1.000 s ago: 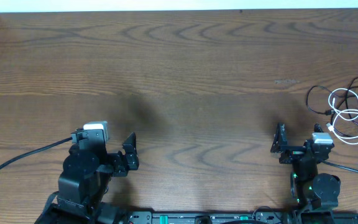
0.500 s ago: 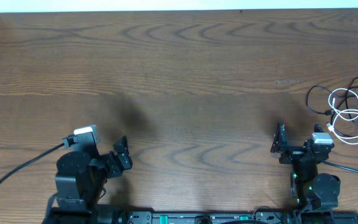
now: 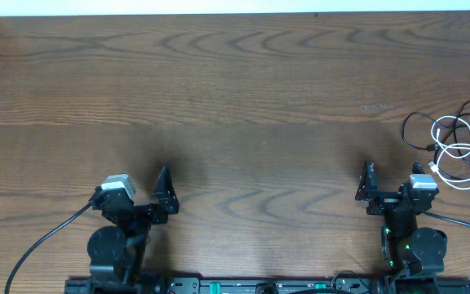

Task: Untangle cables

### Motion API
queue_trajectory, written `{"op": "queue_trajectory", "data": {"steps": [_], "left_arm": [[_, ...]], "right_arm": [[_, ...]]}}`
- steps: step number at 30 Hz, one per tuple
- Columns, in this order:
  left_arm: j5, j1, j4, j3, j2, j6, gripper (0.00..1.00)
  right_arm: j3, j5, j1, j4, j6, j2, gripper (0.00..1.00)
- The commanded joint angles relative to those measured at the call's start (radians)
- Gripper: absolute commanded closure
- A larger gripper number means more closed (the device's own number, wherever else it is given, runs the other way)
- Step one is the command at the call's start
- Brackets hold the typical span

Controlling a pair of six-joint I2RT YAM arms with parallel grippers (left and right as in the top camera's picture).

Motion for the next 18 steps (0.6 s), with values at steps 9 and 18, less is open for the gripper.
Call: {"op": "queue_trajectory", "data": {"steps": [9, 18], "left_arm": [[0.008, 0.005, 0.4, -0.184, -0.074, 0.06, 0.03], [0.085, 0.005, 0.477, -0.23, -0.074, 0.296, 0.03]], "right_arm": [[-0.001, 0.007, 0.002, -0.004, -0.003, -0.007, 0.01], [-0.001, 0.007, 0.002, -0.004, -0.003, -0.007, 0.01]]}}
